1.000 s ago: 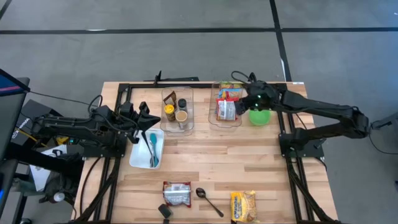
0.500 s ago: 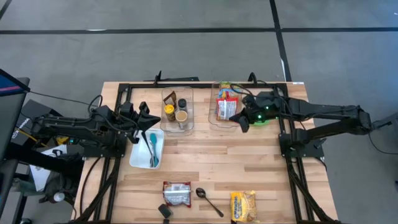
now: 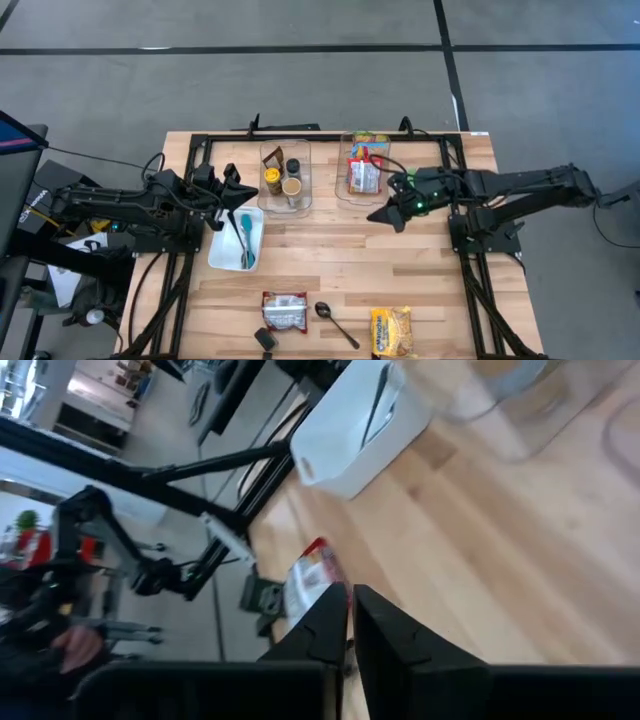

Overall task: Pick & Place Food Item
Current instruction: Put the yellow noodle pack into the right transparent bin

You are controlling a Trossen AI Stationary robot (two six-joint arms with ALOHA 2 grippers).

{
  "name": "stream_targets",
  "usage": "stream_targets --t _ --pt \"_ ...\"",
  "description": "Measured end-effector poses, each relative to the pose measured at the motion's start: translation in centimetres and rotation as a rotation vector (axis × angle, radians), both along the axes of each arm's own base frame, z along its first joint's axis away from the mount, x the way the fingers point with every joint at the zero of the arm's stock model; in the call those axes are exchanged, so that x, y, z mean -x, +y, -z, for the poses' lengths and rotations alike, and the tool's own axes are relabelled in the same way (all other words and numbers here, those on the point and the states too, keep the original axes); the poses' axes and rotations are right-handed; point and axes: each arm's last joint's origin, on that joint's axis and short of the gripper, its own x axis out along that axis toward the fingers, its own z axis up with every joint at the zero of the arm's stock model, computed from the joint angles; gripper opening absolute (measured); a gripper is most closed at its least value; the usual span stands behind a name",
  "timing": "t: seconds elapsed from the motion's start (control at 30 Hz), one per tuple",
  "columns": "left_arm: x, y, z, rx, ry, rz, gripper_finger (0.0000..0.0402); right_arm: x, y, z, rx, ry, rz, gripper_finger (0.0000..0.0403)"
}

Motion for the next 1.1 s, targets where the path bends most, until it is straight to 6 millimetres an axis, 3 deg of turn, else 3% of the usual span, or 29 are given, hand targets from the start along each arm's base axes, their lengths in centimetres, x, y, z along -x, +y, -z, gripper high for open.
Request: stream_targets --t 0.5,1.1 --pt "0.0 0.0 0.0 0.0 0.0 0.0 0.0004 0.5 3.2 0.0 -0.069 0.017 -0.103 0.0007" --pt "0.0 0.0 0.0 0.0 -0.001 0.0 0.0004 0.4 3.0 0.1 0.017 0.003 -0.098 0.0003"
